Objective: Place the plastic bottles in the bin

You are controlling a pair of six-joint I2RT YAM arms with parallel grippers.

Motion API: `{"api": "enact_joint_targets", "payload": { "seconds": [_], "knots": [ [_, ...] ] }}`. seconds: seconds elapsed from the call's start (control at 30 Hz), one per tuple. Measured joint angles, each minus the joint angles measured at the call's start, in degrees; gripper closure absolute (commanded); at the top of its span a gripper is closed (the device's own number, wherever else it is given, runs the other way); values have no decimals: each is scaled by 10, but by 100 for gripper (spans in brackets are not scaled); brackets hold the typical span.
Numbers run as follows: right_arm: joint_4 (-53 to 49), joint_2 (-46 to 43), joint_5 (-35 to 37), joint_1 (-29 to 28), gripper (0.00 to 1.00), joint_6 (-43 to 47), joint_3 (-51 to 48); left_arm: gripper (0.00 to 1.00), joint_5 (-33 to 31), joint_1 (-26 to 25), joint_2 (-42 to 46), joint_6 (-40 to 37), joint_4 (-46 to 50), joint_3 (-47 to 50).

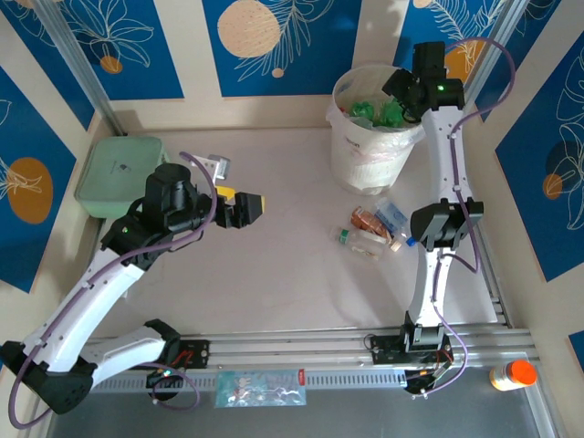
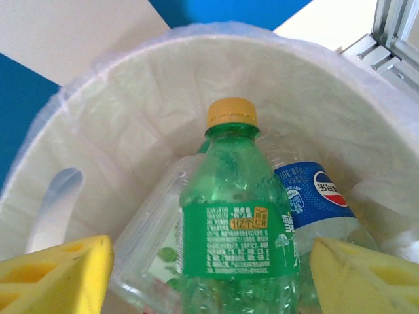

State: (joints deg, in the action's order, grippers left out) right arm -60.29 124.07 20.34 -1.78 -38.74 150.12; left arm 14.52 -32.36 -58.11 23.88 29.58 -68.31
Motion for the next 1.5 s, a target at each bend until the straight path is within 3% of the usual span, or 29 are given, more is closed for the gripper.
{"api": "enact_joint_targets", "payload": {
  "seconds": [0.13,0.23,0.63,0.83,0.97,1.17,1.5],
  "knots": [
    [-3,-44,0,-9,26,23,-10,2,0,0,10,0,1,0],
    [6,-110,7,-33,30,53,-70,2,2,0,18,0,1,0],
    [148,-452,-9,-160,35,178,-536,2,5,0,76,14,1,63],
    [169,-557,-38,-225,31,220,-711,2,9,0,87,35,0,109],
    [172,-568,-41,-247,24,229,-806,2,14,0,87,54,-2,129],
    [185,-539,-39,-223,1,218,-905,3,25,0,68,74,-19,137],
    [256,-467,-43,-153,1,187,-956,3,40,0,58,88,-34,140]
  ]
}}
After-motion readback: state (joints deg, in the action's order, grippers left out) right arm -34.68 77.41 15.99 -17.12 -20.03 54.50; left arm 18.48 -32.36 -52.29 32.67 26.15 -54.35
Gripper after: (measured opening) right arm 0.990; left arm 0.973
